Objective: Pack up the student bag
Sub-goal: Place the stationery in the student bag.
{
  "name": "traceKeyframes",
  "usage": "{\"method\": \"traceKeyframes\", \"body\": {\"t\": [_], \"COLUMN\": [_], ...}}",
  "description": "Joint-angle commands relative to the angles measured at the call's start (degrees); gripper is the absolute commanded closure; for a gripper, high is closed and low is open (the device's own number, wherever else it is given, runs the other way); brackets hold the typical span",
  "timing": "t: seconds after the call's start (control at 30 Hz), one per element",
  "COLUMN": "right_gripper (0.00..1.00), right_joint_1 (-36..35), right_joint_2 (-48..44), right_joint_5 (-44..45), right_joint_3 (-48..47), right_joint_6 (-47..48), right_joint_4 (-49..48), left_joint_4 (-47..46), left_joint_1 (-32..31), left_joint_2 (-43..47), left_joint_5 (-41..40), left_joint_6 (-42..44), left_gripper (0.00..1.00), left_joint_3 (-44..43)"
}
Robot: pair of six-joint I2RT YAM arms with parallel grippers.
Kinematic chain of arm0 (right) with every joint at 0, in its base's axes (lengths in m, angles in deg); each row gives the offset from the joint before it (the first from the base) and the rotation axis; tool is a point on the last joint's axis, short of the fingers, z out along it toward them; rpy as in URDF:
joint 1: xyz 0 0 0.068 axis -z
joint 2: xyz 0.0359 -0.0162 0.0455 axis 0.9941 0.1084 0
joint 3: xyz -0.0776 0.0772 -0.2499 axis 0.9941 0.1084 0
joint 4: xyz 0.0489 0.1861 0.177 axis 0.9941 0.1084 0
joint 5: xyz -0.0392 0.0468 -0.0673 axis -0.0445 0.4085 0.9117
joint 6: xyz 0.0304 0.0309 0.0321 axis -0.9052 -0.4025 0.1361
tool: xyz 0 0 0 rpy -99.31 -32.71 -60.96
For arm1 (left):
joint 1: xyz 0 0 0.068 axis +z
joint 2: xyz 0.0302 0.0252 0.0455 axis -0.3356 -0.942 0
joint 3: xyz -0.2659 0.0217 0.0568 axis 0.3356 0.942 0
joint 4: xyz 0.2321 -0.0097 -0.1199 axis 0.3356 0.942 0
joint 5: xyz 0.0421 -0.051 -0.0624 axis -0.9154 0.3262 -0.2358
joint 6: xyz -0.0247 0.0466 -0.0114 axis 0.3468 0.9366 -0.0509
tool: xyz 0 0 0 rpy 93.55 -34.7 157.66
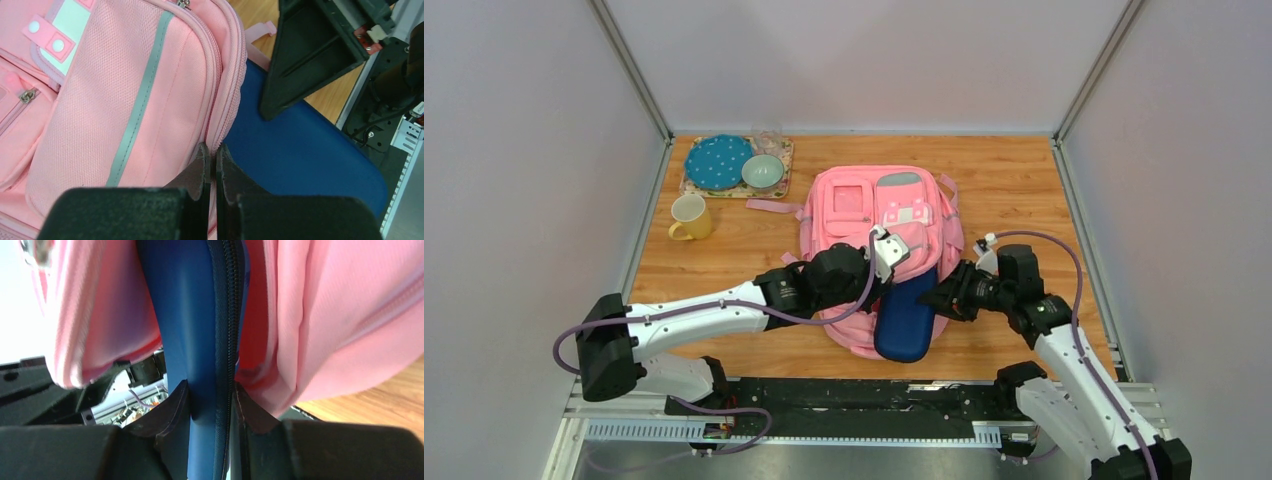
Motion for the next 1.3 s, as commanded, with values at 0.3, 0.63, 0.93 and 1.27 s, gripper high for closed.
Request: {"method": "traceKeyframes", "body": {"t": [0.3,0.63,0.93,1.27], "right_gripper": [1.00,0.94,0.16,0.10], "right_joint_1": [-5.6,-19.0,-19.4,-19.4], "right_joint_2": [16.3,17.5,4.0,-17.5], "right_joint_5": [20.9,50.6,46.6,51.6], "right_joint_3": [-4.4,0.3,2.9,0.0], "right_joint_6": [-16.5,-25.9,-15.1,-11.8], "right_joint_4": [-32.0,-46.2,-24.4,2.4], "left_joint_4": [-4.6,-4.6,-3.9,-3.9], "left_joint_1": [-0.9,-1.0,-1.0,-0.9], "left_joint_2": [5.9,3.6,5.3,6.5], "left_joint_5": [6.8,8.8,5.1,8.8], "left_joint_6": [-2.7,-3.0,-3.4,-6.7], "left_gripper": [1.00,1.00,1.00,0.57], "left_joint_3": [-0.4,-1.8,1.1,3.8]}}
